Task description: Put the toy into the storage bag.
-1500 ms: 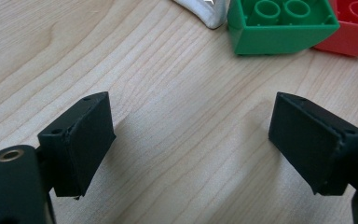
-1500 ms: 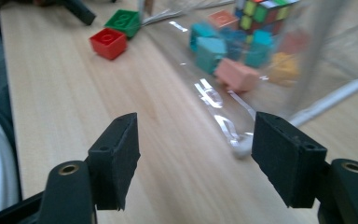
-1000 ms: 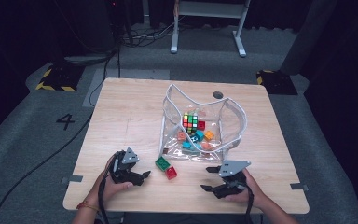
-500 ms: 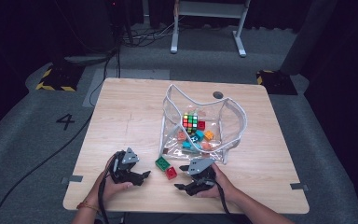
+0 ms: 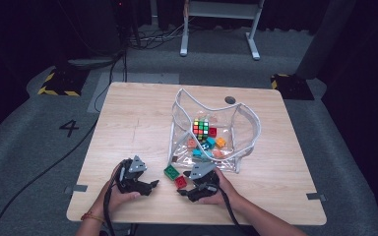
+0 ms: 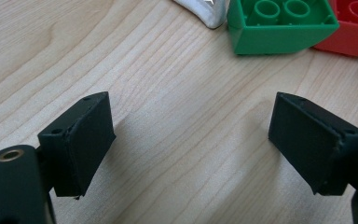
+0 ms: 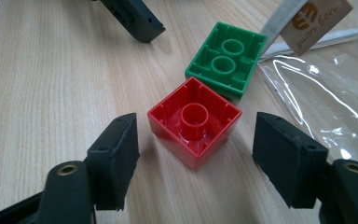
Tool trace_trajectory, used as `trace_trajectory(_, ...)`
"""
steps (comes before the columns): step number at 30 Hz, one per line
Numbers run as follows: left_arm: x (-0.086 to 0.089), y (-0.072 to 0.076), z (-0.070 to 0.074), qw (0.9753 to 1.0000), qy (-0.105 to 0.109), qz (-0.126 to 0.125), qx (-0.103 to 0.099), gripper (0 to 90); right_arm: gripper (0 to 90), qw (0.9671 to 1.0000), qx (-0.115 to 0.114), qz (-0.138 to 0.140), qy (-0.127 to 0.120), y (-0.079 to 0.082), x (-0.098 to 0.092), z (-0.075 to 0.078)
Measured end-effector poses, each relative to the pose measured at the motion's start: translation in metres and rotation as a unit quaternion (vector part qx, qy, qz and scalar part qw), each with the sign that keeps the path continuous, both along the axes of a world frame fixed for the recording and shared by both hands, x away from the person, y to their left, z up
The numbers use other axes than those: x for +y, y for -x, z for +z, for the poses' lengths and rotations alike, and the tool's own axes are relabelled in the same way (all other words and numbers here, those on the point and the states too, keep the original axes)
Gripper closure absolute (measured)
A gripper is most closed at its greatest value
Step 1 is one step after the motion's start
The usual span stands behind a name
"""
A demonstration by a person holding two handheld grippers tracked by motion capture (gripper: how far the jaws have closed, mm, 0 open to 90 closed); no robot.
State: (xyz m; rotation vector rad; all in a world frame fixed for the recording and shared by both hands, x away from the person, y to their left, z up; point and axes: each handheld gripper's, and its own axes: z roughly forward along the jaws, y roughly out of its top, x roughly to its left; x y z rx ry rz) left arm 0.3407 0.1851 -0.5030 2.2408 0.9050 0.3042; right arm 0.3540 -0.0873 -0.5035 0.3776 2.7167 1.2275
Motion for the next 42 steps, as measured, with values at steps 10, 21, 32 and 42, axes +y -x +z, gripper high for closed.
trace_trajectory(10, 0.0, 0.0, 0.0, 1.0, 0.0, 0.0, 0.0, 14.2, 31.4, 0.9999, 0.009, -0.007, -0.009, -0.001, 0.005, -0.001)
trace_trajectory(21, 0.001, 0.0, 0.0, 1.0, -0.004, -0.001, -0.005, 14.3, 47.0, 0.9999, 0.006, 0.007, -0.01, 0.0, 0.003, 0.0)
trace_trajectory(32, 0.001, 0.0, 0.0, 1.0, 0.0, -0.001, -0.001, 14.2, 47.4, 0.9996, 0.012, 0.01, -0.024, 0.005, -0.004, 0.001)
trace_trajectory(42, 0.001, 0.0, 0.0, 1.0, -0.003, -0.003, -0.004, 14.3, 47.3, 0.9999, 0.002, 0.011, -0.01, 0.011, -0.027, 0.011)
